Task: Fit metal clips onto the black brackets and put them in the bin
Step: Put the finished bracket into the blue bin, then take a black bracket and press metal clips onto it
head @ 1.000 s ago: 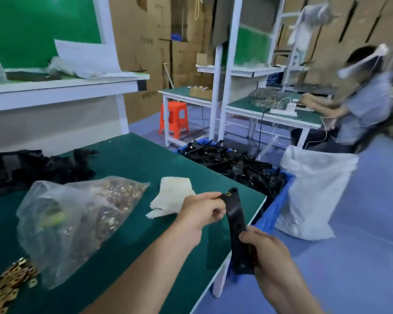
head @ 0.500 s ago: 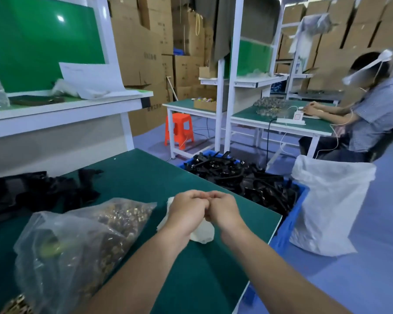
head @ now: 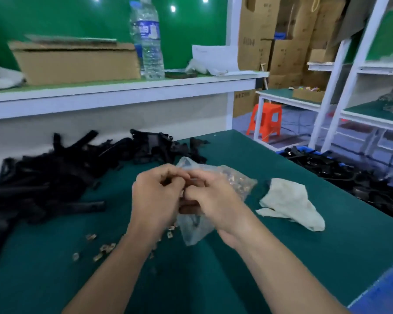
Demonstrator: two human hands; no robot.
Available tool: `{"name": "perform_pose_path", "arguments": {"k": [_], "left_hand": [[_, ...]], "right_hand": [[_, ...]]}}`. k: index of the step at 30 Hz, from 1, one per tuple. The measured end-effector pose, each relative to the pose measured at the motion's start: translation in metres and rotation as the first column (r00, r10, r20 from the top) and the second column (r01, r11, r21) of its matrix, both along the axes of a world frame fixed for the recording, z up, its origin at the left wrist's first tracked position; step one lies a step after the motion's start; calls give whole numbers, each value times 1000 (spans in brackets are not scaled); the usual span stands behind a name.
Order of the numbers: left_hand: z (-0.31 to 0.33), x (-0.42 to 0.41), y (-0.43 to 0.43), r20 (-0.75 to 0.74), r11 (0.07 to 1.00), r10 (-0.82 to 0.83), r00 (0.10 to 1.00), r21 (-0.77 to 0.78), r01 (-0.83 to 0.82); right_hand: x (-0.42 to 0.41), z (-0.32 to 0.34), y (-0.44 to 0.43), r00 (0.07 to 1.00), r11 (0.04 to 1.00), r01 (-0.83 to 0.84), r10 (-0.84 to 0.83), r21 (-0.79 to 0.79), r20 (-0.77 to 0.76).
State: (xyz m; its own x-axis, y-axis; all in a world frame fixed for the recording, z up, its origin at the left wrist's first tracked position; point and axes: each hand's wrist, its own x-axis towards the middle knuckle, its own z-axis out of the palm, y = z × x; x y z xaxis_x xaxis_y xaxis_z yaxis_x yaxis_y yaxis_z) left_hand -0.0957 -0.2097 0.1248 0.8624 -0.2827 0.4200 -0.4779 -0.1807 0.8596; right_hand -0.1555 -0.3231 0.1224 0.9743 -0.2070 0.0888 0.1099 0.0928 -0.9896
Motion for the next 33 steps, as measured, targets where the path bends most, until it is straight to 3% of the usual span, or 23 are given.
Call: {"name": "perform_pose_path", "arguments": {"k": [2,5,7,10,12,16,19,21,23,25,27,29,31,33], "left_hand": [[-16,15,38,-28,989,148,989,-26,-149],[-44,38,90,-82,935,341,937,138,-328],[-66,48,119,-103,883,392,914,321,-342],[-99,58,147,-151,820,384,911,508,-262],[-119,66,156,-82,780,357,931,574,-249],[-133,74,151,-22,784,262,965,588,-199],[-124,91,155,17,878,278,960,401,-261],[-117,108,167,229,806,402,886,370,-461],[-110,131,187,405,645,561,722,333,-688],[-98,160,214,451,475,712,538,255,-842],[-95,186,249,324,361,844,428,248,-899],[-104,203,282,129,336,906,402,358,-871],[-117,215,299,-32,405,898,438,444,-799],[-125,226,301,-120,488,861,494,469,-737]], "right_hand": [[21,-12,35,987,988,-151,150,-19,-59],[59,-39,75,975,967,-126,80,-221,-206],[80,-54,91,961,907,-116,0,-404,-276],[109,-76,98,950,869,-108,-53,-484,-307],[134,-83,98,942,838,-97,-98,-538,-322],[184,-82,86,922,698,-37,-252,-715,-294],[228,-67,77,897,555,39,-385,-831,-215],[253,-60,66,874,441,78,-461,-894,-151],[274,-60,49,839,346,94,-532,-934,-113],[304,-57,26,792,312,175,-609,-934,-55],[330,-48,1,746,365,201,-659,-909,-100],[349,-45,-14,736,524,167,-630,-835,-248],[361,-51,-17,752,676,123,-542,-727,-376],[370,-61,-12,769,662,34,-496,-749,-403]]}}
